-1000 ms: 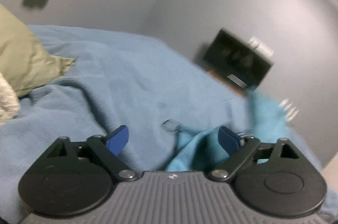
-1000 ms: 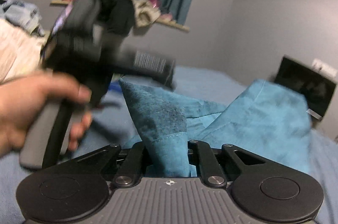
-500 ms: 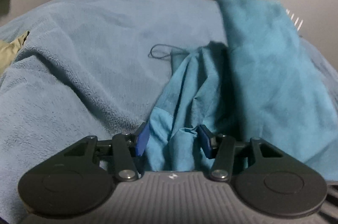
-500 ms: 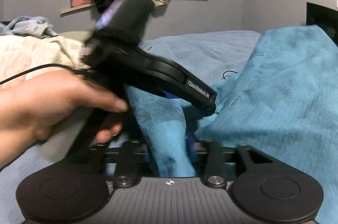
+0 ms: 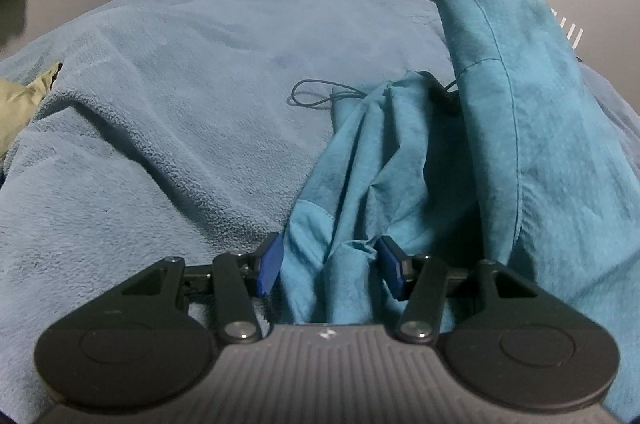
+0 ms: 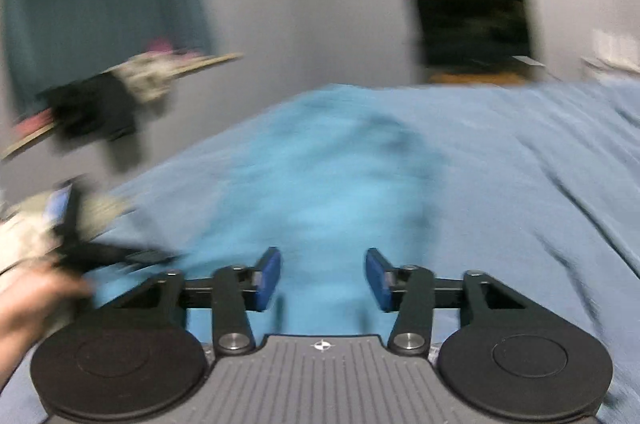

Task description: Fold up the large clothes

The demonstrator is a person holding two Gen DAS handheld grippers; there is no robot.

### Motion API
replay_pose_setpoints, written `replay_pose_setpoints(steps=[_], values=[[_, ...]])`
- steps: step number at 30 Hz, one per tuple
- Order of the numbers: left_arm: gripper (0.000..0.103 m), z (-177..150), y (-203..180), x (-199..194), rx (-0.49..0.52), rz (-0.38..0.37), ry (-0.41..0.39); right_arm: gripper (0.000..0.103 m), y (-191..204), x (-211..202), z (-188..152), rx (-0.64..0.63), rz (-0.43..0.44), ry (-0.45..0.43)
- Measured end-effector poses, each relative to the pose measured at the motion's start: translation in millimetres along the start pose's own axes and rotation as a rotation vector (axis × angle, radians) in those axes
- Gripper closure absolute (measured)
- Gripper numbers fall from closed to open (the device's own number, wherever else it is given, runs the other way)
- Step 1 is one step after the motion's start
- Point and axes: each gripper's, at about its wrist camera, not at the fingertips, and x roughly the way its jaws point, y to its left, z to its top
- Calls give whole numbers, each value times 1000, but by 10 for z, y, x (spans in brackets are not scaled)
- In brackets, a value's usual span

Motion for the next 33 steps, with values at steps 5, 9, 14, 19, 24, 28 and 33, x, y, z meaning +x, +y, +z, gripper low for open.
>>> replay_pose_setpoints(steps=[5,9,14,19,24,28,33], values=[[51,-24,10,-183,-9,-4,-52,79,-251,311,-191,129,63,84],[50,-36,138,-613,-107,-69,-245,79,19,531,-241,-6,59,77],[41,-18,34,-898,-101,-310,-270,79,199,776,-130,-94,19,84],[41,-136,-541,-607,116,-293,-167,79,307,769,-130,-121,86,77],[40,-291,-768,-205,258,-155,-51,78,224,739,-50,-88,95,90],[38,-305,-706,-198,242,-159,-45,67,149,677,183,-108,17,-34],[38,-328,-662,-179,248,-151,-40,61,137,1174,589,-216,-81,-42]])
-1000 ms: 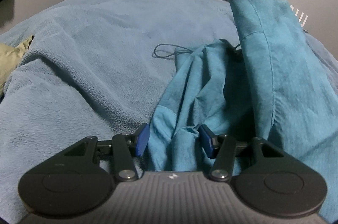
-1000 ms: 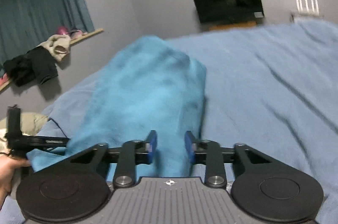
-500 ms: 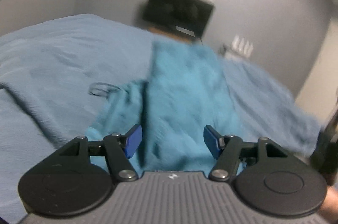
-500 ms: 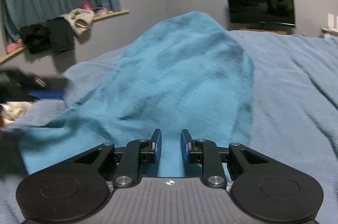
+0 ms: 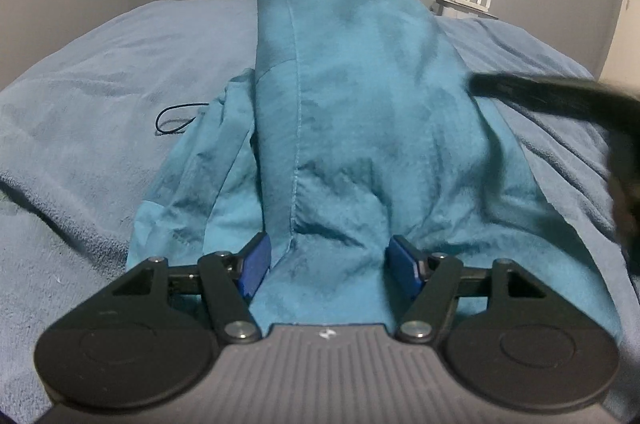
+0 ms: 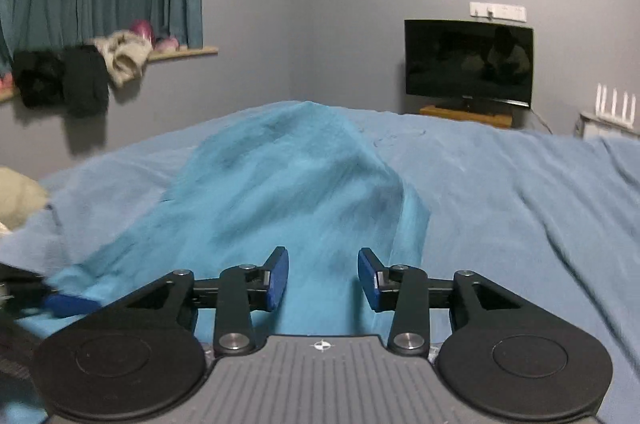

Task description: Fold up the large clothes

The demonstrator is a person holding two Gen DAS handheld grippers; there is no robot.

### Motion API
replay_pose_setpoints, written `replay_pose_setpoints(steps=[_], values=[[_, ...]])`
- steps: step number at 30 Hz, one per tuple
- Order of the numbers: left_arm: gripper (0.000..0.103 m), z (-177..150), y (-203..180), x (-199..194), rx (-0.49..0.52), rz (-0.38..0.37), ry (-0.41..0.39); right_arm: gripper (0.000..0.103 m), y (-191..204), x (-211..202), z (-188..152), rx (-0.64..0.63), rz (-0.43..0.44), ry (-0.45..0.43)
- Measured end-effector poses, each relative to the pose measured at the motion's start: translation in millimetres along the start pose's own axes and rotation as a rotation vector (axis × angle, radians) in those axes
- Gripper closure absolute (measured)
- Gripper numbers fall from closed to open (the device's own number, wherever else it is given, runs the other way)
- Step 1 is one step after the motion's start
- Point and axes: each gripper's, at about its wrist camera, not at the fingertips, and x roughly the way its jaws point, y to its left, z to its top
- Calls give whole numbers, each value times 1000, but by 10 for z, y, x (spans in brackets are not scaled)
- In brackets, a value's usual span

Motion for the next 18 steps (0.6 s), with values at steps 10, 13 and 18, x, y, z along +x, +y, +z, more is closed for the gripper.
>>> replay_pose_setpoints(steps=[10,13,18], values=[[38,136,-12,99,-29,-13,43,69,469,1168,223,-224,53,88],[38,150,0,148,-21,-5,57,88,611,1409,232,-268,87,141],[37,198,22,174,-27,-20,62,90,548,1380,352,-214,179,116]])
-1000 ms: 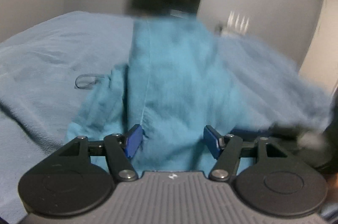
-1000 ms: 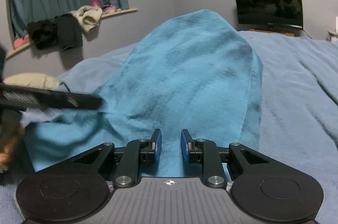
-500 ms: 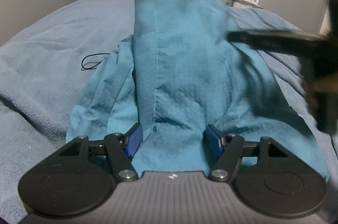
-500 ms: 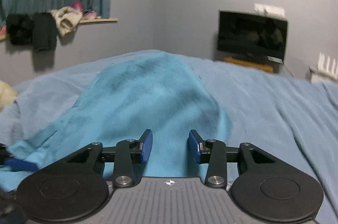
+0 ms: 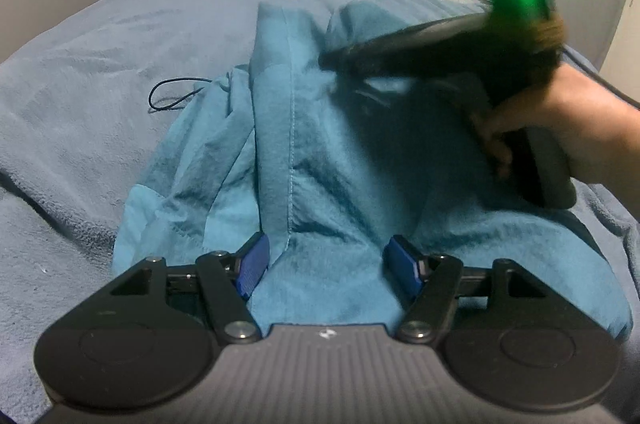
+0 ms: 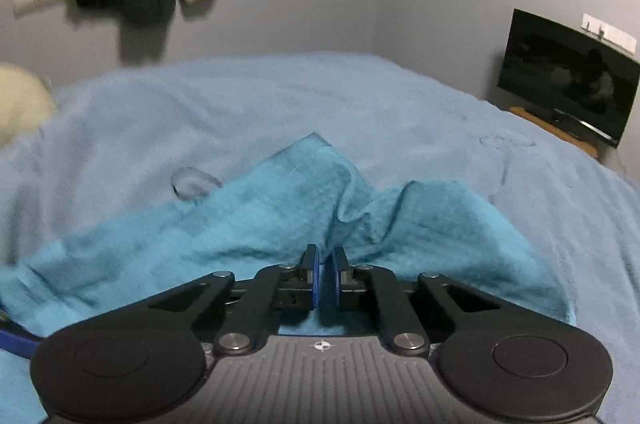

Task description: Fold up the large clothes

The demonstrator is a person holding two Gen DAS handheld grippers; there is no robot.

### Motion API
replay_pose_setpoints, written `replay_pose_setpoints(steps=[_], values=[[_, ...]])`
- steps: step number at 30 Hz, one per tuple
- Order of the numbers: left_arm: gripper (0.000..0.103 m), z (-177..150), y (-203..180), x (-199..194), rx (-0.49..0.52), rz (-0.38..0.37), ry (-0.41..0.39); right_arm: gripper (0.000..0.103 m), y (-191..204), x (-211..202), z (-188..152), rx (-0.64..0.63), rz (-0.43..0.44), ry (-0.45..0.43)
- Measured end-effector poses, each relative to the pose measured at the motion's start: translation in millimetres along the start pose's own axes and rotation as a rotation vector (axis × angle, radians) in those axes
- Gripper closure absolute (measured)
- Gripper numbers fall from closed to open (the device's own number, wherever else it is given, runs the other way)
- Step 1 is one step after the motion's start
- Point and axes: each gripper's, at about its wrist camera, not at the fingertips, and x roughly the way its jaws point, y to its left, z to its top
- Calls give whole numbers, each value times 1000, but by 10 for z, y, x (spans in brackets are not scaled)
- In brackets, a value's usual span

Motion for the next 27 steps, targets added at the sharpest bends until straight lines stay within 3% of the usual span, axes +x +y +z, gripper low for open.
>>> replay_pose_setpoints(steps=[2,4,7,9,10,11,13,18,21,27], values=[[37,12,0,12,2,1,0,71,-136,-181,-1,67,9,-70],[37,16,10,13,5,2,2,70,-284,-346,-7,116,-31,-143],[36,24,13,25,3,1,3,69,-581,-439,15,224,-120,-183],[36,24,26,30,3,0,2,58,-856,-431,-13,336,-207,-163],[36,31,29,30,3,1,1,46,-1003,-433,-57,408,-207,-150],[36,24,34,25,3,1,1,33,-1194,-436,-129,508,-180,-129],[36,4,25,11,4,1,1,18,-1529,-420,-322,682,-75,-83],[36,-11,12,30,5,2,2,8,-2099,-245,-890,1008,303,-3],[36,-15,16,48,7,3,5,6,-2155,-8,-1066,1068,419,60],[35,14,38,89,-3,-3,17,0,-2035,554,-1036,1010,556,136]])
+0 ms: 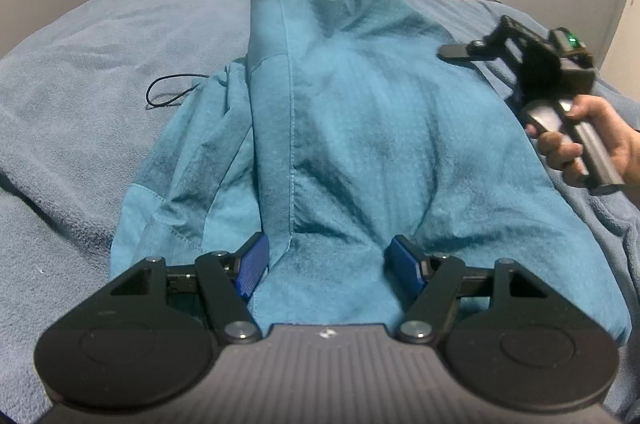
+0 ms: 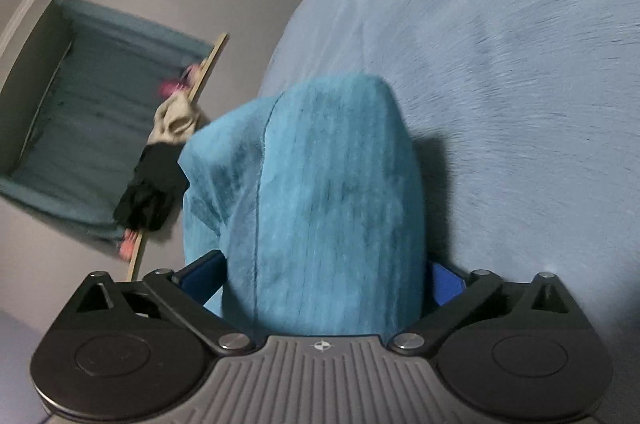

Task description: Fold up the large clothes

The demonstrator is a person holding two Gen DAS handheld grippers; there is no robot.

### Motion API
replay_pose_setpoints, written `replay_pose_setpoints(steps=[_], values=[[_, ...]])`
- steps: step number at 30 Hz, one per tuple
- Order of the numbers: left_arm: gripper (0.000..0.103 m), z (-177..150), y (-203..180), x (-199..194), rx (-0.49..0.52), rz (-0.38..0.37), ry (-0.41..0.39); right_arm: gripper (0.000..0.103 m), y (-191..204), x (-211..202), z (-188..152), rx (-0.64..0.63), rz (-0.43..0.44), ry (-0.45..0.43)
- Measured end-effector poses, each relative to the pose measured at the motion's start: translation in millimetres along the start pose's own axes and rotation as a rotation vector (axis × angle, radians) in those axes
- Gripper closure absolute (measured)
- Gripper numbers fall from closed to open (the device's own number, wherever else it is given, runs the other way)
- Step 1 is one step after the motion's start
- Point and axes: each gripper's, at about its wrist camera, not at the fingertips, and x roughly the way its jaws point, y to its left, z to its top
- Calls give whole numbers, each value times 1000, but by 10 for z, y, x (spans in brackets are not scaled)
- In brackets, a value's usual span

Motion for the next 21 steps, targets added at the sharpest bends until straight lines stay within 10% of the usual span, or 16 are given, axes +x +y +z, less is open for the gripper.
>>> replay_pose_setpoints(steps=[6,9,13,21], values=[[33,23,36,87,-21,-15,8,1,-167,478,303,21,65,-16],[33,36,52,118,-41,-19,10,18,-43,540,257,-36,40,-86],[32,59,-8,120,-35,-31,-20,41,221,269,115,-88,14,-208],[32,117,-429,253,37,-112,-55,44,586,-649,415,-169,-127,-279]])
